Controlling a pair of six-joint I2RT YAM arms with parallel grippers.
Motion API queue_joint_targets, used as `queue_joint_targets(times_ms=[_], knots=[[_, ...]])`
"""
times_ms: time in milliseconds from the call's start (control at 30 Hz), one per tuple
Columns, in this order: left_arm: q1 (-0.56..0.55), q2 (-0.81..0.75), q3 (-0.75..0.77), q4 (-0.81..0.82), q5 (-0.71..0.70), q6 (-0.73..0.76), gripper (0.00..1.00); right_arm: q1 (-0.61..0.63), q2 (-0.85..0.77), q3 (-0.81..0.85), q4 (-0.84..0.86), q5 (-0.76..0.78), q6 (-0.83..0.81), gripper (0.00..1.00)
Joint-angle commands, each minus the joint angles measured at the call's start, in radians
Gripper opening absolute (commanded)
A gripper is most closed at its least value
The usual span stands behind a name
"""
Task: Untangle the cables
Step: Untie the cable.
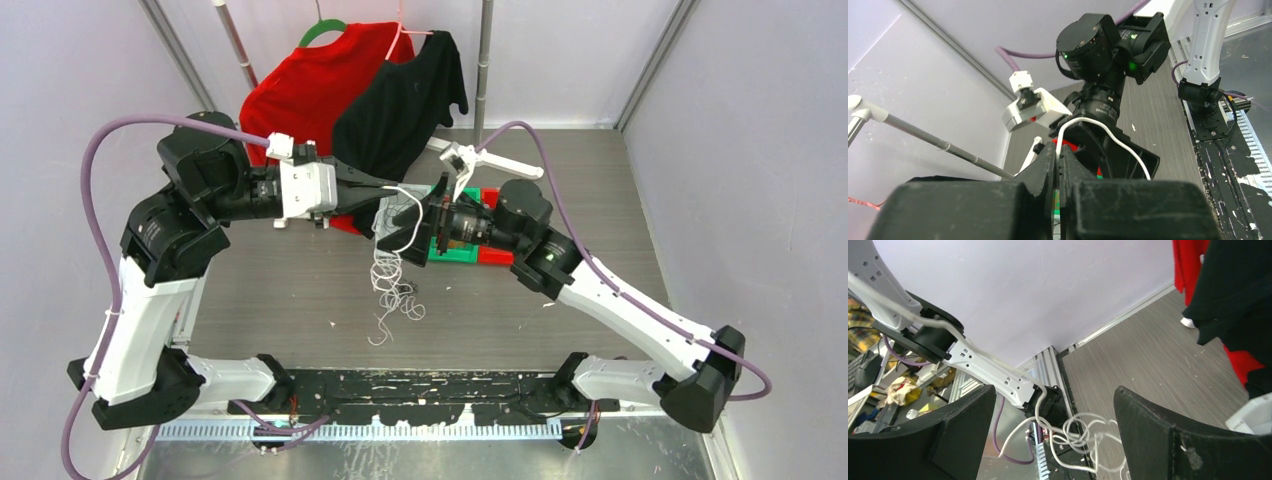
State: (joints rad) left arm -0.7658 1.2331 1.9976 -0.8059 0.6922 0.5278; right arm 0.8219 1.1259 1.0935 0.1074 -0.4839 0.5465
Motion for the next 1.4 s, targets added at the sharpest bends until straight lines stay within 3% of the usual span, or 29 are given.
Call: queue_joint_targets(times_ms=[0,267,567,800,1067,1367], knots=[[-0.004,0.008,0.022,0.026,0.029,-0.011,0.0,0.038,0.061,0.092,0.081,-0.018,-0.021,0.92],[-0.003,0.016,0.043,0.03,0.041,-0.019,0.0,0.085,0.206,0.114,0.144,0.011,0.005,0.84],[-0.003,0.029,0.153,0.034,0.055,-0.052,0.0,0.071,0.279,-0.075,0.288,0.167,0.073,0.65],[-0.004,0.062,0.258,0.041,0.035,-0.053,0.0,0.043,0.353,-0.214,0.375,0.243,0.141,0.57],[-0.004,0.057,0.324,0.083,-0.015,-0.008,0.0,0.046,0.403,-0.314,0.395,0.329,0.178,0.57],[-0.003,0.048,0.343,0.271,-0.118,0.035,0.0,0.06,0.446,-0.38,0.44,0.369,0.213,0.63]])
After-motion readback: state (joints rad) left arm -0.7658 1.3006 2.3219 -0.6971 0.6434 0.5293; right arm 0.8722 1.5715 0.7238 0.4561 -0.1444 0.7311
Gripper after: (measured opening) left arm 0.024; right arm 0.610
